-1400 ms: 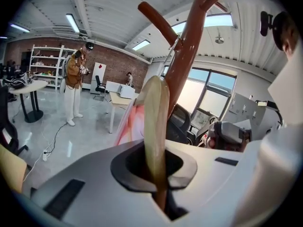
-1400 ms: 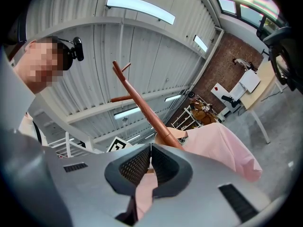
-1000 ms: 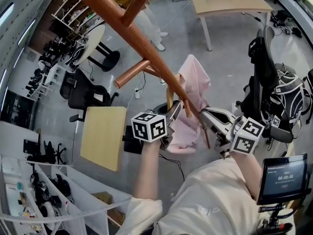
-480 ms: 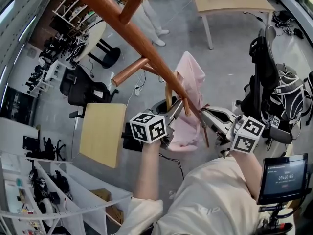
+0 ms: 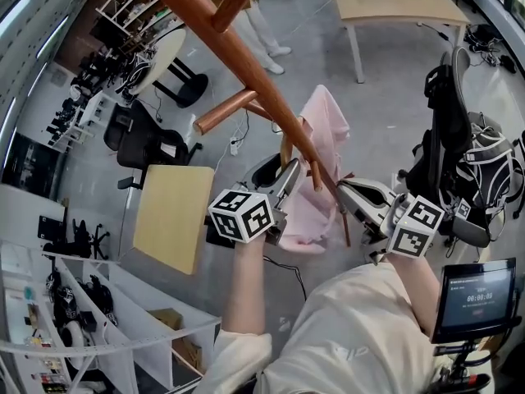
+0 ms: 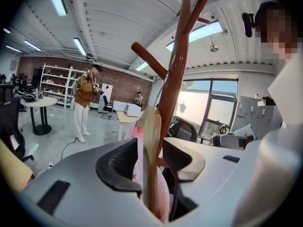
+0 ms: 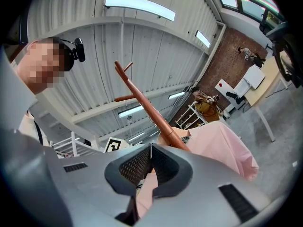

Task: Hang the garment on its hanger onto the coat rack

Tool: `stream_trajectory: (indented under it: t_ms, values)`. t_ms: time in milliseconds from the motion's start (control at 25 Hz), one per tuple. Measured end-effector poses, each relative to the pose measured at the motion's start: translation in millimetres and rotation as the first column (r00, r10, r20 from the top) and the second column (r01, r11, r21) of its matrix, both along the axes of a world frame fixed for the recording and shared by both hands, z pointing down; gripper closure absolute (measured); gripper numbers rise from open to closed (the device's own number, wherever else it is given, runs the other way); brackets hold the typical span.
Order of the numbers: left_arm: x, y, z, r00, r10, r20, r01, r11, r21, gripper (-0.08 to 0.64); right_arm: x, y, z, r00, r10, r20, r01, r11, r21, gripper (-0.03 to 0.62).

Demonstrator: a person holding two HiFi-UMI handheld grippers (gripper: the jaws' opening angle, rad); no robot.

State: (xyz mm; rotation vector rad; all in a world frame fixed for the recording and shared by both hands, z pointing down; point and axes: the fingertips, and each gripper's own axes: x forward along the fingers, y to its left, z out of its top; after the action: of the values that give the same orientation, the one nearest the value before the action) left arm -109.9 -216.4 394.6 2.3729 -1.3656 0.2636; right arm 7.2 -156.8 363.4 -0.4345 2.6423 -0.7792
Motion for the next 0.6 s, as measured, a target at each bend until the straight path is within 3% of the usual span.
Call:
stream_trajectory:
  t_ms: [400,600]
  values:
    - [-15.9,24.1,-13.5,0.995,-0.099,-0.024,0.1,0.994,0.037,0.41,-13.0,13.3,-10.8,0.996,-0.089,-0.005,0.089,0.996,0.025,0.58]
    - [-42.1,55.3,-21.7,0.977,-0.211,-0.038,0.214,0.974,0.074,0.41,-36.5,27.8,-16.3,0.985,-0.172,-0.023,0.173,0.984,0.049,0.579]
